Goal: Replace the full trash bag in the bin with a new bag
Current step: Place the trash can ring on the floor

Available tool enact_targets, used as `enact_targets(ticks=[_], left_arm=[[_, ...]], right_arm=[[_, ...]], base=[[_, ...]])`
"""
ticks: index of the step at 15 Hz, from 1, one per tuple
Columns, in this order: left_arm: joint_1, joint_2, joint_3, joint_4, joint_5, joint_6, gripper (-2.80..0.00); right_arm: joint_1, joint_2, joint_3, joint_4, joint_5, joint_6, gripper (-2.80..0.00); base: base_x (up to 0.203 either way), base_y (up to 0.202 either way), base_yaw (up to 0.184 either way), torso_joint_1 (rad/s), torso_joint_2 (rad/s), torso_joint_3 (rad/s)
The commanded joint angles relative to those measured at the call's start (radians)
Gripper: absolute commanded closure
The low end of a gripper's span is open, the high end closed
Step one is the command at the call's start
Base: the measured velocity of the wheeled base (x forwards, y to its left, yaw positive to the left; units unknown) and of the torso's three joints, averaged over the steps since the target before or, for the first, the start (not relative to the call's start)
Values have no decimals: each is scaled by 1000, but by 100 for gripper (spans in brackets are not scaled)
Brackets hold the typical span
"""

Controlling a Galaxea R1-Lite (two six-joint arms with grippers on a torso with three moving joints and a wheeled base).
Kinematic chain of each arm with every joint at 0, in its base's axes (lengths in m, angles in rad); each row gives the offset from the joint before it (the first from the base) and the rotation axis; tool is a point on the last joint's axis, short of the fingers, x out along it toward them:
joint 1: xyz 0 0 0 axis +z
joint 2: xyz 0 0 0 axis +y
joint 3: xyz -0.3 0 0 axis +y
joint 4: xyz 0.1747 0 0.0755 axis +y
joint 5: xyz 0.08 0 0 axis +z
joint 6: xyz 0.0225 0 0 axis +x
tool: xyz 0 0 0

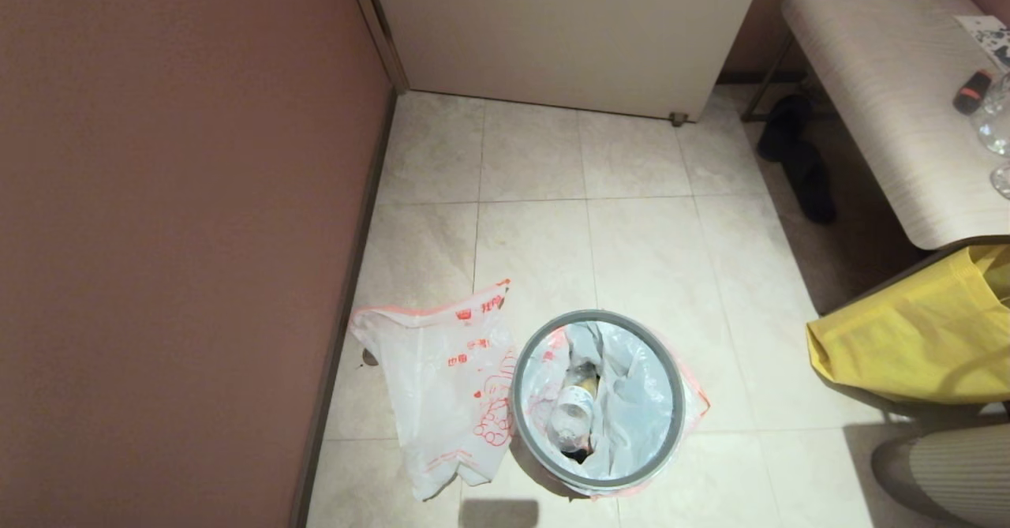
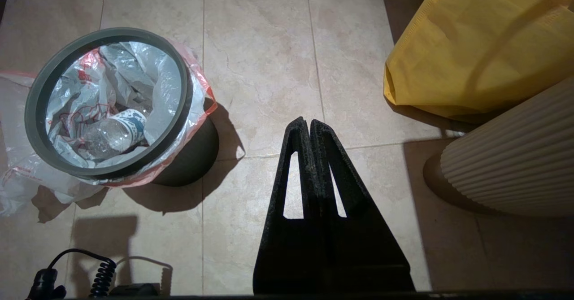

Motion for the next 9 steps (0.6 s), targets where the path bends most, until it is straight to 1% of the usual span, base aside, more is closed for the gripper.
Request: enact_targets(ticks=[1,9], left_arm=[[0,0,0,0,1,0,0],[0,0,0,0,1,0,0]], right_arm=[[0,1,0,0,0,0,0],[0,1,0,0,0,0,0]], base=[[0,0,0,0,0,0],[0,0,0,0,0,0]])
